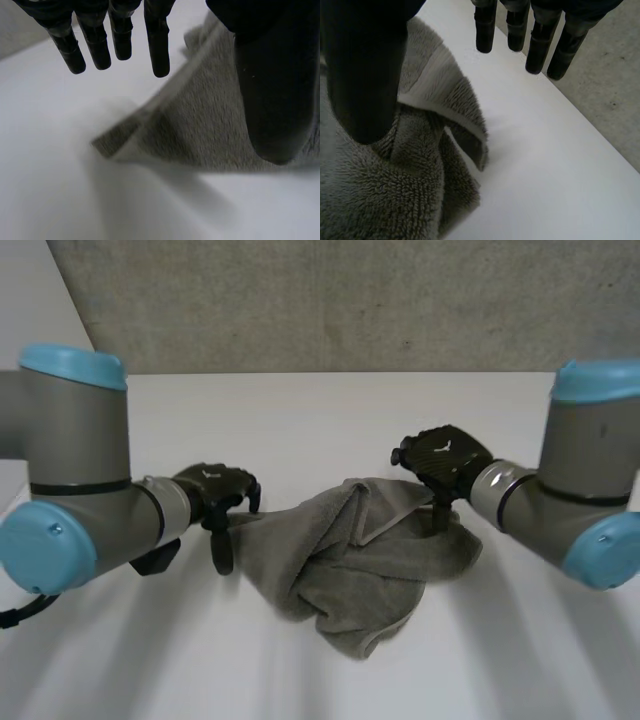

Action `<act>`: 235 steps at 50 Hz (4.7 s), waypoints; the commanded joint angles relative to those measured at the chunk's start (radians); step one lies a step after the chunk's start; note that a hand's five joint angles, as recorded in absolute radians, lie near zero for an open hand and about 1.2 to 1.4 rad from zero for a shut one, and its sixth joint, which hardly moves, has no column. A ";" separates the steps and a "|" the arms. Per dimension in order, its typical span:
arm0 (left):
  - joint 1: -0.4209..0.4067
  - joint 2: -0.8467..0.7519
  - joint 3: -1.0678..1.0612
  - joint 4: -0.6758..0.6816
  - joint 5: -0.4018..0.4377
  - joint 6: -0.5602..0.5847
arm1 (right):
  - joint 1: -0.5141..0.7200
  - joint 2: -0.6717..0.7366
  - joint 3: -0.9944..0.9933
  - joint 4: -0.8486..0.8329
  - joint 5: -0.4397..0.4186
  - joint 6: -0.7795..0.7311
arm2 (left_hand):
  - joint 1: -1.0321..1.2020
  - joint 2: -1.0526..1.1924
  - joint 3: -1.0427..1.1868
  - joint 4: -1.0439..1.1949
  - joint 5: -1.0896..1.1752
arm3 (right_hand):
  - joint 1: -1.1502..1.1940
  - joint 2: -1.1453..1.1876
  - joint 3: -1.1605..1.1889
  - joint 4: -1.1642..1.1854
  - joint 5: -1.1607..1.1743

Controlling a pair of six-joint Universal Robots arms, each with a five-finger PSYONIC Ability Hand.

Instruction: Fold the towel.

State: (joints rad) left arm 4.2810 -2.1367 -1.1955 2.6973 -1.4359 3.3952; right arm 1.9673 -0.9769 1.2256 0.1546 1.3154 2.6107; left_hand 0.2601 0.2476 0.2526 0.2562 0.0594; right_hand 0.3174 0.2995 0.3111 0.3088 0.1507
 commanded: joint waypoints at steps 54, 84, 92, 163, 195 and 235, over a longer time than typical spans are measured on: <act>0.023 -0.106 0.196 0.026 -0.001 -0.001 | 0.007 0.012 -0.337 0.287 -0.231 -0.029 | 1.136 1.149 1.144 1.140 1.162 | 1.068 1.086 1.074 1.077 1.060; 0.115 -0.084 0.649 0.691 -0.052 -0.220 | -0.002 0.172 -1.019 -0.026 -0.028 0.048 | 1.136 1.149 1.144 1.140 1.162 | 1.079 1.097 1.085 1.087 1.071; 0.235 0.006 0.170 0.696 -0.043 -0.209 | -0.033 0.213 -0.894 0.319 -0.157 0.026 | 1.136 1.149 1.144 1.140 1.162 | 1.079 1.097 1.085 1.087 1.071; 0.289 0.112 -0.670 0.834 0.137 0.176 | -0.360 -0.273 0.502 -0.277 -0.176 0.152 | 0.282 0.295 0.290 0.286 0.308 | 1.079 1.097 1.085 1.087 1.071; 0.289 0.063 -0.647 0.947 0.132 0.240 | -0.314 -0.203 0.535 -0.320 -0.110 0.111 | 1.136 1.149 1.144 1.140 1.162 | 0.214 0.232 0.220 0.222 0.206; 0.333 0.636 -0.408 0.639 0.130 -0.006 | -0.314 -0.669 0.069 0.007 -0.125 0.199 | 1.136 1.149 1.144 1.140 1.162 | 1.079 1.097 1.085 1.087 1.071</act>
State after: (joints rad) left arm 4.6110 -1.7388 -1.7741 3.4730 -1.3131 3.5192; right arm 1.6759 -1.5093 1.6295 -0.0903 1.2150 2.7446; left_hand 1.2620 1.3019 1.3079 1.3614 1.1123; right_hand 1.3263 1.3091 1.3412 1.3408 1.1650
